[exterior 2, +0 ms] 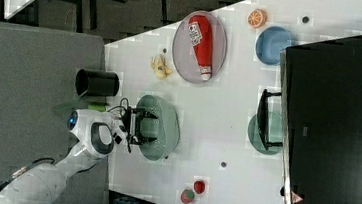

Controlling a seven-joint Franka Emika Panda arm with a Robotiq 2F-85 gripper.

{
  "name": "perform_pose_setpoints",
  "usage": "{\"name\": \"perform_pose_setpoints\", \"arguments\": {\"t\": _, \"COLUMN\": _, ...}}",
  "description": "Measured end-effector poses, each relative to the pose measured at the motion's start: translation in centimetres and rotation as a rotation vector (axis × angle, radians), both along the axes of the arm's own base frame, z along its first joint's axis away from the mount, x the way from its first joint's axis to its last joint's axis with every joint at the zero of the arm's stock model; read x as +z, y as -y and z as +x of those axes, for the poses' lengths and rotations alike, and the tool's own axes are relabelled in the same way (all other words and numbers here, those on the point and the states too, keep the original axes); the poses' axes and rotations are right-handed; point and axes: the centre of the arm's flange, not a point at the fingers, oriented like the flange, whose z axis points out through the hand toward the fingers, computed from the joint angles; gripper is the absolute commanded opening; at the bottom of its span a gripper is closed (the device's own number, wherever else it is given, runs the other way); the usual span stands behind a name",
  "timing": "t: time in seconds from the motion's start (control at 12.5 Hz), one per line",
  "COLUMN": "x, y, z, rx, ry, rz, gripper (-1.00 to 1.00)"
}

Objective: Drag strainer right to left.

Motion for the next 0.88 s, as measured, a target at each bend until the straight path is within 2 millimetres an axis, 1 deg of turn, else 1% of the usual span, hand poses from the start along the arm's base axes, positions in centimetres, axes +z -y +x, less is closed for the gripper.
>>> {"name": "perform_pose_setpoints", "arguments": {"t": 0.08, "x": 0.0, "y": -0.8, "z": 0.3, "rx": 0.006, "ry": 0.011, "rz": 0.004, "gripper": 1.00}}
{"name": "perform_pose_setpoints", "arguments": {"t": 0.24, "x": 0.0, "y": -2.1, "z": 0.2, "rx": 0.016, "ry": 0.012, "rz": 0.021, "gripper": 1.00}}
{"name": "perform_pose_setpoints", "arguments": {"t": 0.48, "x": -0.2, "y": -4.4, "z": 0.7, "rx": 0.000, "ry": 0.012, "rz": 0.062, "gripper": 1.00}}
{"name": "perform_pose_setpoints", "arguments": {"t": 0.72, "x": -0.6, "y": -5.1, "z": -0.1, "rx": -0.005, "ry": 0.005, "rz": 0.060, "gripper": 1.00}}
{"name": "perform_pose_setpoints", "arguments": {"t": 0.88, "x": -0.3, "y": -5.8, "z": -0.3, "rx": 0.015, "ry": 0.015, "rz": 0.063, "gripper": 1.00}}
